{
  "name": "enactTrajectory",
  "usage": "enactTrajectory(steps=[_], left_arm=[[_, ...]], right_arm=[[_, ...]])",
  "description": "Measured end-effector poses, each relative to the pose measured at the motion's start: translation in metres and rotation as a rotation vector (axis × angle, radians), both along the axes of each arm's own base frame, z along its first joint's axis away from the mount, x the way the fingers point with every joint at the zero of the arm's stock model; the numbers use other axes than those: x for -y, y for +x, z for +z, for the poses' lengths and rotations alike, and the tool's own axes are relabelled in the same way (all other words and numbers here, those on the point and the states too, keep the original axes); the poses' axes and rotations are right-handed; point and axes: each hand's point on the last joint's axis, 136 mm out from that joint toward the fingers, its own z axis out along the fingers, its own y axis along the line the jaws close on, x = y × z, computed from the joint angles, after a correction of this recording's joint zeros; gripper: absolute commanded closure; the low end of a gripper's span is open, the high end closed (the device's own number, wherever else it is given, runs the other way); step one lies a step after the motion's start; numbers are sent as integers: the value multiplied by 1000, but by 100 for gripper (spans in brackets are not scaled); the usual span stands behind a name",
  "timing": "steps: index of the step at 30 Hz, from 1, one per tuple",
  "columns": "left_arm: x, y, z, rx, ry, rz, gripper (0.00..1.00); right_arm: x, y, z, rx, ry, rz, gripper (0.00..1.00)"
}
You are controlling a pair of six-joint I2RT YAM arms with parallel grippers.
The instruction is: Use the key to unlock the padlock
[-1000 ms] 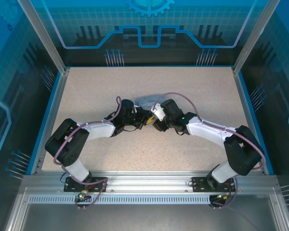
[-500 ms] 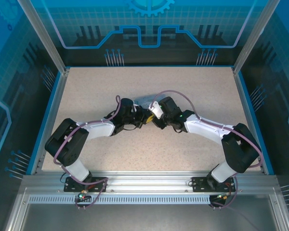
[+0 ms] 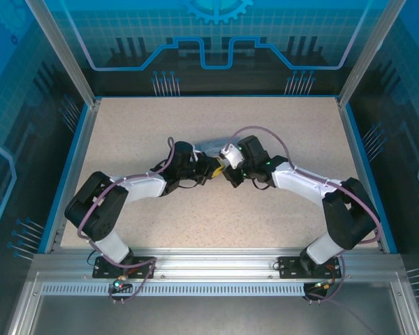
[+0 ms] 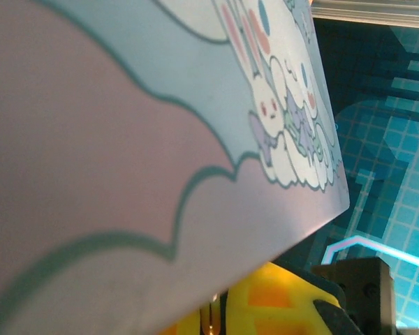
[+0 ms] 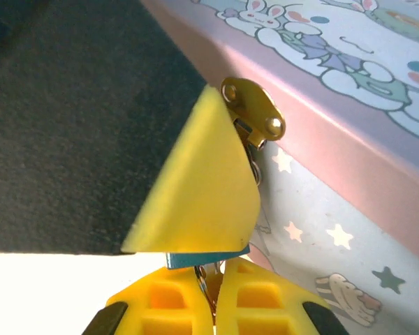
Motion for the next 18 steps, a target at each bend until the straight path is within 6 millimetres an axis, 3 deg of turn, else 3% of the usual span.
enactTrajectory(steps=[7, 8, 11, 12, 18], left_arm=[[5, 0, 11, 36, -30, -24, 100], [5, 0, 12, 39, -33, -26, 100], [6, -1, 13, 42, -38, -31, 100], [6, -1, 13, 43, -36, -32, 100], [2, -1, 6, 23, -11, -23, 100]], right_arm=[[4, -5, 13, -166, 212, 6, 100], [5, -5, 13, -179, 225, 5, 96], [4, -6, 15, -203, 250, -6, 67], [4, -6, 15, -211, 260, -8, 61], [13, -3, 31, -178, 307, -39, 51]])
